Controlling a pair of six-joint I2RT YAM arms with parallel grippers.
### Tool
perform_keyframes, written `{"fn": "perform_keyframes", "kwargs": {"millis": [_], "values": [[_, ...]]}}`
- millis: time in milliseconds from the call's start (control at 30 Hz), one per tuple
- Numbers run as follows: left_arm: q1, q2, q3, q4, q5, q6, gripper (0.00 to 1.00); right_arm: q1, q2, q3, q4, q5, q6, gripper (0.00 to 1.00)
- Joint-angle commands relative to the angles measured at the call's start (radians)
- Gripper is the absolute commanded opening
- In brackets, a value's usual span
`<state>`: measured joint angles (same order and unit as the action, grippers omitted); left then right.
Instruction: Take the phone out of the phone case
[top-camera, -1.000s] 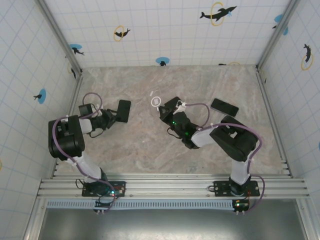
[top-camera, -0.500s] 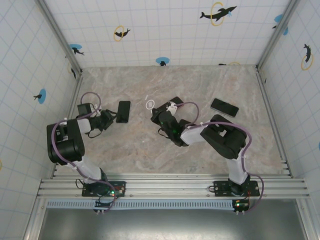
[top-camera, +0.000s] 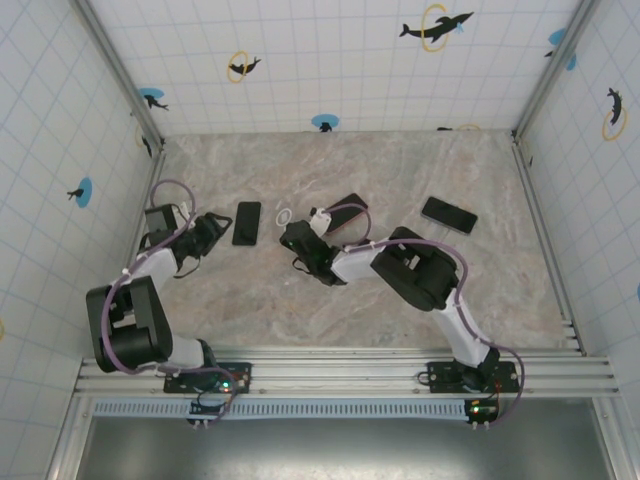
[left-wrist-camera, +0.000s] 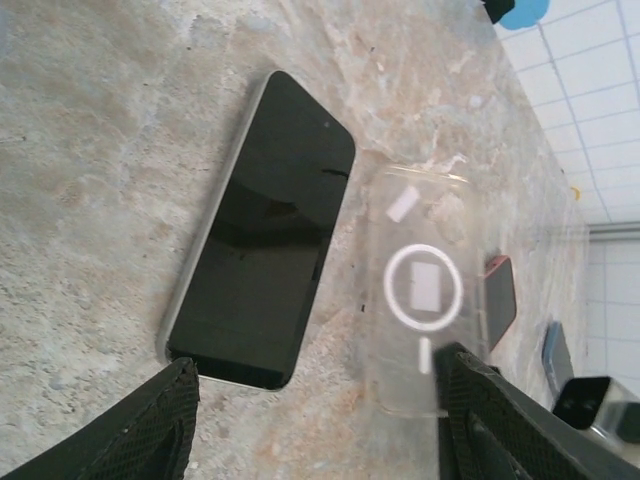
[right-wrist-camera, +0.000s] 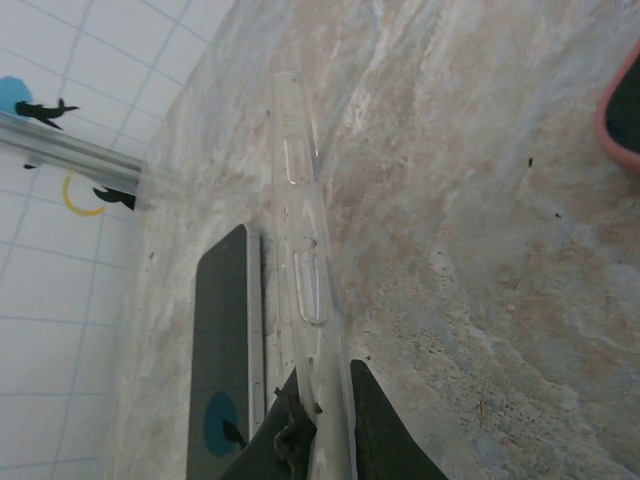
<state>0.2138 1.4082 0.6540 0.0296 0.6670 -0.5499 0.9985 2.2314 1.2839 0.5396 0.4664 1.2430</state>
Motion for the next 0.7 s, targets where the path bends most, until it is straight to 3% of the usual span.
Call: {"fn": "perform_keyframes", "kwargs": {"millis": [0, 233, 433, 667], "values": [[-0.012, -0.039, -0.024, -0.016, 0.021, -0.015, 0.71, 0.018, 0.041, 0.066, -0.047, 0.018, 0.040, 0.00], [-0.014, -0.046, -0.028, -0.011, 0.034, -0.021, 0.71, 0.026, 0.079, 0.086, -0.044, -0.025, 0.092, 0.05], [-0.015, -0.041, -0.030, -0.007, 0.034, -0.020, 0.72, 0.031, 0.073, 0.067, -0.009, -0.052, 0.085, 0.24], [-0.016, -0.029, -0.022, 0.000, 0.040, -0.022, 0.73, 0.041, 0.064, 0.064, -0.007, -0.054, 0.017, 0.33]]}}
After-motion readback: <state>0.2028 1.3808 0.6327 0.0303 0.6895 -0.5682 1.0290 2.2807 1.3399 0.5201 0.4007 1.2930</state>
